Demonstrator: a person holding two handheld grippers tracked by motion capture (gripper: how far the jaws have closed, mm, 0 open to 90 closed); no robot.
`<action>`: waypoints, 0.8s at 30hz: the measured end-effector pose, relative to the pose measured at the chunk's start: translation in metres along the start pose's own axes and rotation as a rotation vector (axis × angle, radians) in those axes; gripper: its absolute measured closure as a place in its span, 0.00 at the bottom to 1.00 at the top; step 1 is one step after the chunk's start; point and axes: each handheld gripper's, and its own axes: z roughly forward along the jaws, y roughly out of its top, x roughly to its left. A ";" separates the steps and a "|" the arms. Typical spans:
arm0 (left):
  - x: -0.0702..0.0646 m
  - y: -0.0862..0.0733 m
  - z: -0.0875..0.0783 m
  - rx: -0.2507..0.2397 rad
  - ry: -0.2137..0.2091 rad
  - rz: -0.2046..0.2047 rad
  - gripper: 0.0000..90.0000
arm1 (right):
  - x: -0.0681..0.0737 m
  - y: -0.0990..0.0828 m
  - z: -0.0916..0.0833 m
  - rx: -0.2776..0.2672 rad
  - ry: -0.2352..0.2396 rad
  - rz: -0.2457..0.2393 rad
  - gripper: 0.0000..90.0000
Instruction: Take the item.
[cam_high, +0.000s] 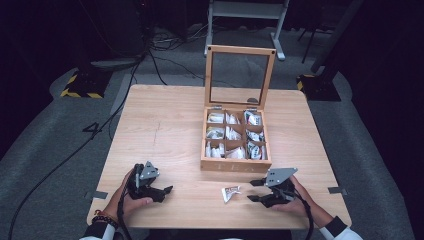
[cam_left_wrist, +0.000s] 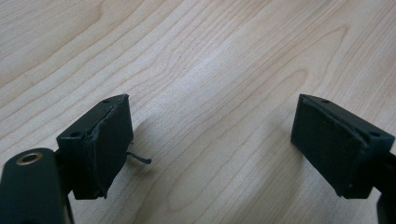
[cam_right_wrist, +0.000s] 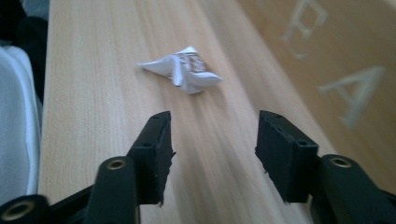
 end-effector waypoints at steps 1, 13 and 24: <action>0.000 0.000 0.000 0.000 0.001 0.000 0.15 | -0.003 -0.002 -0.005 -0.011 -0.011 0.013 0.47; -0.003 0.010 -0.001 0.042 -0.012 -0.001 0.19 | -0.031 -0.035 -0.047 -0.030 -0.166 0.152 0.32; 0.023 0.042 0.002 -0.046 -0.075 -0.020 0.18 | -0.061 -0.042 -0.068 -0.071 -0.285 0.254 0.32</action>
